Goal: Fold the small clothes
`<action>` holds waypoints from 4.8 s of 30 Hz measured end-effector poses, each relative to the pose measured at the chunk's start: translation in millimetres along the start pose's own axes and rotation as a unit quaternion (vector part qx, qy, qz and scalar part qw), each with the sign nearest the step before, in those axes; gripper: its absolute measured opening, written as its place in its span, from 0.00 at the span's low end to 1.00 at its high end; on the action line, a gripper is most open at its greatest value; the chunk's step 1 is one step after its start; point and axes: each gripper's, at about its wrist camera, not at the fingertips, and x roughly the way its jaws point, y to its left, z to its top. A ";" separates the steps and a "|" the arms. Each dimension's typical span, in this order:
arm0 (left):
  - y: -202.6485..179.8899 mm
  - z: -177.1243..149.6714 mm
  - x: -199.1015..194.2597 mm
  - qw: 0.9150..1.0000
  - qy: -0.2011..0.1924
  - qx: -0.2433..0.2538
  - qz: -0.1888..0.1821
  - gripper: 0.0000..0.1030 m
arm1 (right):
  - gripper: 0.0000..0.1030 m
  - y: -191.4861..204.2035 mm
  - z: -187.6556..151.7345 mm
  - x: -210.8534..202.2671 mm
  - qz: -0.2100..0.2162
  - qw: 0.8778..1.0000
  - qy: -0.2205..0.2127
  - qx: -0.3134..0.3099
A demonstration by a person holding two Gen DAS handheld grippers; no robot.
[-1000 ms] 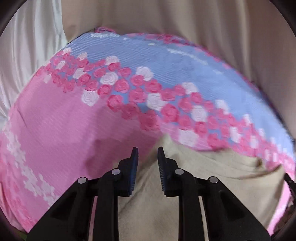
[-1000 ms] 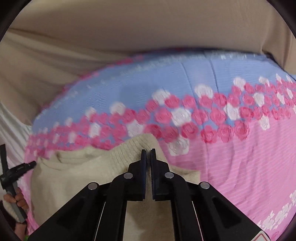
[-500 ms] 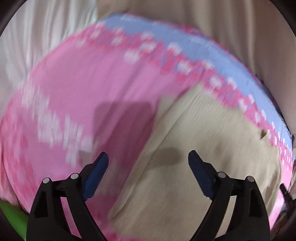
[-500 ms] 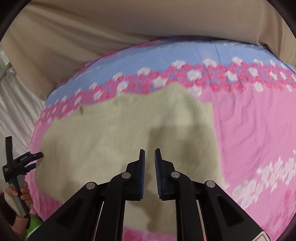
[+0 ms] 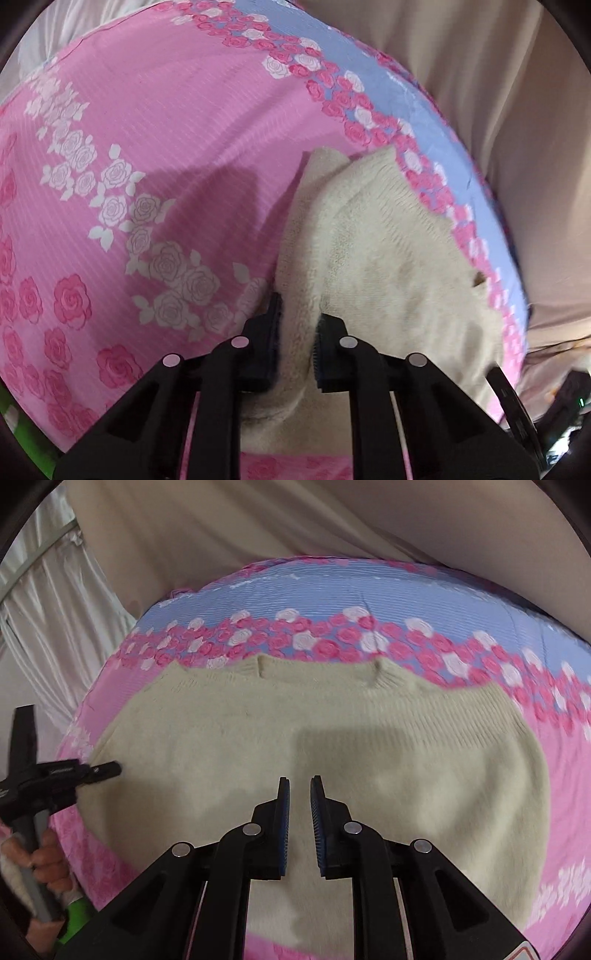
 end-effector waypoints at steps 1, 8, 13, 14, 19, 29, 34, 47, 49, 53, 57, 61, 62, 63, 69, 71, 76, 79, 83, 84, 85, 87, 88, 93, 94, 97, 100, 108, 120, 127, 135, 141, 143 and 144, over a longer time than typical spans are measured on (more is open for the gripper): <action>0.4 -0.4 -4.1 1.000 0.000 -0.004 -0.011 0.13 | 0.14 1.8 5.8 15.9 -0.002 1.000 0.017 0.000; -27.7 -9.3 -41.0 0.996 -0.005 0.012 -0.087 0.12 | 0.11 -8.7 3.2 56.7 -0.003 0.998 0.050 0.025; -84.6 -26.2 -58.8 0.988 0.003 0.069 -0.138 0.07 | 0.11 -17.9 1.3 50.8 0.017 0.997 0.046 0.055; -106.0 -30.9 -62.2 0.984 0.010 0.090 -0.157 0.07 | 0.11 -22.8 -0.1 43.5 0.024 0.997 0.042 0.065; -193.8 -59.2 -62.1 0.968 0.017 0.185 -0.169 0.07 | 0.11 -52.3 -14.9 -12.8 0.051 0.992 -0.009 0.111; -274.8 -128.9 7.4 0.962 0.082 0.230 -0.126 0.07 | 0.15 -153.2 -95.1 -74.4 0.032 0.973 -0.032 0.225; -249.6 -114.1 -11.3 0.969 0.045 0.214 -0.111 0.07 | 0.15 -145.4 -101.6 -75.8 0.047 0.975 -0.026 0.215; 21.4 -46.8 -42.6 0.997 -0.025 -0.011 0.072 0.27 | 0.17 -38.6 -52.7 -27.3 0.073 0.994 0.025 0.079; 40.0 -43.9 -45.7 0.997 -0.032 -0.042 0.054 0.37 | 0.17 -12.3 -39.8 -20.0 0.084 0.995 0.033 0.048; 47.1 -32.6 -50.2 0.997 -0.047 -0.057 0.023 0.67 | 0.17 40.4 -7.2 6.9 0.098 0.994 0.052 -0.011; 45.9 -22.7 -24.2 0.999 -0.010 -0.049 0.012 0.88 | 0.17 78.3 11.6 24.0 0.106 0.992 0.059 -0.025; 45.4 -18.2 14.6 0.996 0.034 -0.081 -0.005 0.93 | 0.18 95.3 4.5 28.5 0.104 0.992 0.062 -0.038; 37.2 -13.9 16.7 0.998 0.030 -0.061 -0.013 0.81 | 0.18 92.6 0.7 27.1 0.096 0.993 0.061 -0.040; 33.0 -13.5 17.3 0.998 0.034 -0.044 -0.017 0.53 | 0.18 88.5 -2.0 25.7 0.089 0.994 0.058 -0.040; 5.3 9.5 -22.3 0.991 0.022 -0.035 -0.124 0.13 | 0.18 15.1 -18.6 7.1 0.035 0.998 0.055 0.023; -21.9 18.0 -50.6 0.986 0.010 -0.018 -0.166 0.12 | 0.19 -5.7 -24.1 14.6 0.021 0.996 0.080 0.028; -132.7 10.5 -97.5 0.971 -0.002 0.089 -0.221 0.12 | 0.13 -40.0 -35.3 40.1 0.068 0.992 0.089 0.054; -199.6 -23.4 -97.9 0.960 0.018 0.154 -0.231 0.12 | 0.15 -60.8 -32.6 22.5 0.089 0.987 0.075 0.113; -275.0 -88.9 -67.8 0.945 0.061 0.237 -0.217 0.12 | 0.19 -107.7 -41.8 -24.6 0.085 0.984 0.018 0.157; -288.5 -107.0 -56.8 0.941 0.072 0.253 -0.211 0.12 | 0.20 -121.9 -46.7 -33.6 0.082 0.982 0.010 0.170; -303.1 -127.1 -39.4 0.937 0.087 0.270 -0.203 0.12 | 0.22 -140.4 -54.1 -42.7 0.074 0.980 0.003 0.186; -322.5 -158.2 -4.3 0.933 0.114 0.293 -0.175 0.13 | 0.24 -174.3 -71.7 -52.7 0.048 0.976 0.001 0.215; -329.2 -174.8 16.1 0.932 0.120 0.306 -0.153 0.12 | 0.24 -184.4 -79.5 -54.3 0.041 0.973 0.002 0.227; -318.4 -207.9 32.8 0.928 0.152 0.303 -0.155 0.34 | 0.25 -215.4 -109.4 -76.6 0.050 0.958 -0.023 0.280; -310.1 -206.3 22.7 0.930 0.143 0.295 -0.167 0.41 | 0.28 -213.0 -110.6 -82.0 0.062 0.956 -0.030 0.285; -283.2 -186.4 -12.3 0.942 0.073 0.279 -0.168 0.74 | 0.44 -198.2 -102.1 -86.7 0.108 0.952 -0.041 0.284; -254.6 -158.4 -36.0 0.953 0.020 0.262 -0.150 0.83 | 0.58 -185.8 -82.7 -70.1 0.138 0.949 -0.024 0.281; -178.0 -112.8 -46.2 0.980 -0.019 0.159 -0.120 0.83 | 0.17 -130.3 -26.6 -19.5 0.116 0.968 0.042 0.219; -165.2 -109.3 -51.6 0.979 -0.018 0.156 -0.129 0.85 | 0.15 -160.6 -19.0 -52.1 0.015 0.990 0.014 0.143; -180.0 -124.8 -10.7 0.978 0.053 0.156 -0.132 0.86 | 0.33 -164.2 -50.0 -86.3 0.049 0.976 -0.033 0.209; -171.1 -136.9 45.7 0.971 0.166 0.110 -0.136 0.87 | 0.49 -151.5 -105.8 -64.6 0.091 0.962 0.028 0.257; -167.8 -129.6 65.2 0.960 0.210 0.124 -0.135 0.33 | 0.10 -132.2 -95.9 -84.1 0.120 0.964 -0.004 0.239; -170.5 -120.4 41.4 0.958 0.200 0.137 -0.151 0.33 | 0.10 -128.0 -90.3 -112.2 0.117 0.967 -0.029 0.223; -171.3 -118.4 33.5 0.958 0.195 0.146 -0.152 0.33 | 0.10 -128.8 -91.3 -115.1 0.110 0.969 -0.029 0.219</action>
